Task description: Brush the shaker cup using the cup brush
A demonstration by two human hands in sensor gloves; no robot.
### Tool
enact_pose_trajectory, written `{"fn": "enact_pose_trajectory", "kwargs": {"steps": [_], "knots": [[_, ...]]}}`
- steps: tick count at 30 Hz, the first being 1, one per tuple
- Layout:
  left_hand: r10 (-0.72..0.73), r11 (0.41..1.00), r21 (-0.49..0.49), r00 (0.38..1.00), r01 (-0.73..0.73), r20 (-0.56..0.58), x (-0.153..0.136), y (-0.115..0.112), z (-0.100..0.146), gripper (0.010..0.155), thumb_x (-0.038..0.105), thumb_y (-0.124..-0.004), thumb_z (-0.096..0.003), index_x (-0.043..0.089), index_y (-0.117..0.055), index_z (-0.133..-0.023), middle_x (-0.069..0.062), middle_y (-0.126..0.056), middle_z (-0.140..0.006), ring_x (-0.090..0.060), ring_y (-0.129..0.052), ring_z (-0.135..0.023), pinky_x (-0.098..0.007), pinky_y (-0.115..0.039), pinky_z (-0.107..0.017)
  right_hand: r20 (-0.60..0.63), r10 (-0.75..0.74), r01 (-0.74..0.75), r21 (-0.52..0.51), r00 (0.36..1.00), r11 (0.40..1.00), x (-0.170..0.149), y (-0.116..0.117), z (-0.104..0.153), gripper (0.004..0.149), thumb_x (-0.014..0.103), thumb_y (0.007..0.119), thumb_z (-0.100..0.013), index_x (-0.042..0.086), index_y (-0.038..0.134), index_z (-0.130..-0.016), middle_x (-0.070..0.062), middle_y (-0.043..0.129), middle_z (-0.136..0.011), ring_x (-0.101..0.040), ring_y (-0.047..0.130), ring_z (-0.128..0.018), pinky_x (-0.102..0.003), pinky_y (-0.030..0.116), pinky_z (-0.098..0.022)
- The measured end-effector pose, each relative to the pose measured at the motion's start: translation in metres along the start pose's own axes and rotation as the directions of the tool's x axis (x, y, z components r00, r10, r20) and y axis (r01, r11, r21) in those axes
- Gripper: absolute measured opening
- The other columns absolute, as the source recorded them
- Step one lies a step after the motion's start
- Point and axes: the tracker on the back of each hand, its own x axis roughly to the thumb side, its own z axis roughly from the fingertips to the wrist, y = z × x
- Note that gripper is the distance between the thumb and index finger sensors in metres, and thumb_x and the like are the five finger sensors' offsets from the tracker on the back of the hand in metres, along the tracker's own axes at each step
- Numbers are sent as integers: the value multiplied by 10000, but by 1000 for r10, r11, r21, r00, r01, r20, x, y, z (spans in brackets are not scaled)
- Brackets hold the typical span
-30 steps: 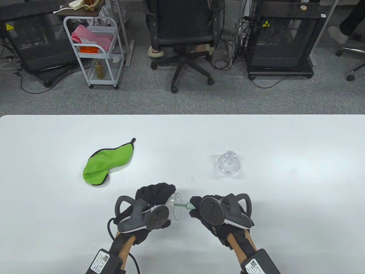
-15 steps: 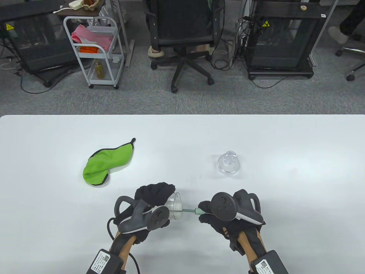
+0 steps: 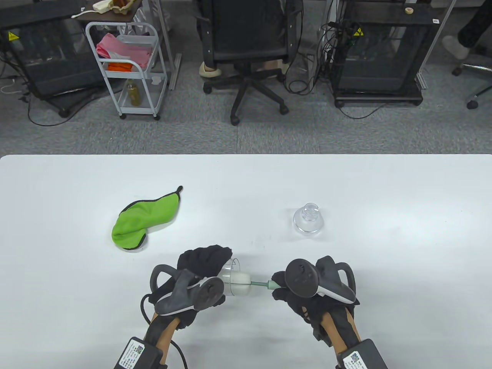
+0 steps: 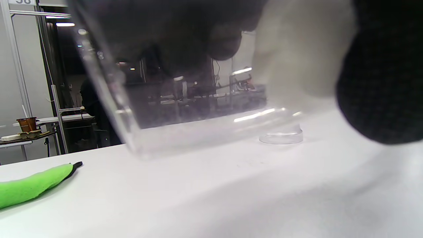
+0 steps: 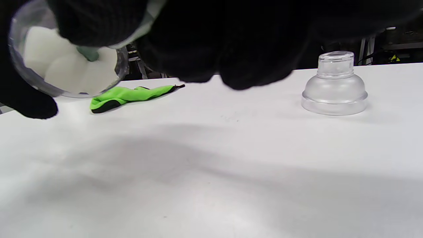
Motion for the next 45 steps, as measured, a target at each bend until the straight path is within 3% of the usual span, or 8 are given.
{"fn": "enact_pose_trajectory", "kwargs": {"steps": [6,12,19,25,30,34,41,45], "knots": [[-19,999,-32,1000,19,10,1,-7,-1,1140,648,-1052,-162,310,-443,-1065,42,-669,-1109,-243,-910,-971,-580,-756,-665,-15,26,-27,-140,1000,990,0,-7,5,520,512,720,-340,355,848,-818,26,1030,-445,-236,975,-249,-365,868,-155],[11,999,-36,1000,-10,10,3,-7,-2,1140,649,-1057,-156,302,-464,-1065,37,-690,-1102,-248,-927,-959,-578,-767,-657,-98,79,-84,-50,992,995,-7,5,-3,524,518,687,-337,383,823,-825,32,1019,-468,-236,972,-279,-378,868,-185],[57,998,-30,998,-58,-32,-6,-5,2,1148,645,-1058,-160,293,-454,-1071,38,-677,-1108,-254,-917,-962,-582,-758,-660,-27,-9,10,42,1000,999,-5,0,3,523,511,703,-341,381,818,-834,27,1014,-494,-246,966,-315,-380,863,-214],[27,998,-55,999,-27,-17,-2,-9,1,1144,654,-1048,-164,300,-448,-1072,36,-674,-1109,-250,-916,-961,-579,-760,-659,-73,17,-25,-109,997,994,-9,-8,7,523,517,687,-346,388,820,-835,34,1014,-492,-239,962,-304,-372,855,-203],[1,998,-66,1000,-3,-24,-1,-11,-1,1143,655,-1050,-166,293,-454,-1072,30,-680,-1107,-251,-920,-958,-579,-763,-657,-140,81,-86,-27,987,996,-15,0,2,524,518,682,-342,398,816,-834,31,1013,-501,-242,966,-318,-382,860,-219],[37,998,-54,997,-40,-64,-6,-11,1,1145,652,-1047,-174,286,-442,-1074,19,-670,-1109,-255,-911,-962,-582,-756,-660,-89,16,-11,56,996,998,-16,0,3,524,522,689,-340,400,818,-833,37,1014,-507,-237,971,-326,-375,867,-225],[144,989,-16,981,-148,-129,-14,-12,2,1147,685,-1004,-213,294,-361,-1079,-60,-595,-1122,-251,-883,-970,-564,-752,-662,-76,-167,163,-53,983,985,-38,-15,14,533,533,687,-381,372,771,-882,41,998,-573,-216,976,-362,-348,880,-244],[186,982,6,972,-187,-146,-17,-12,4,1140,703,-993,-215,312,-359,-1079,-11,-622,-1124,-248,-885,-989,-555,-754,-667,-208,-331,272,-265,920,925,-67,-28,28,560,490,683,-421,301,701,-947,-8,969,-633,-248,964,-399,-369,875,-267]]}}
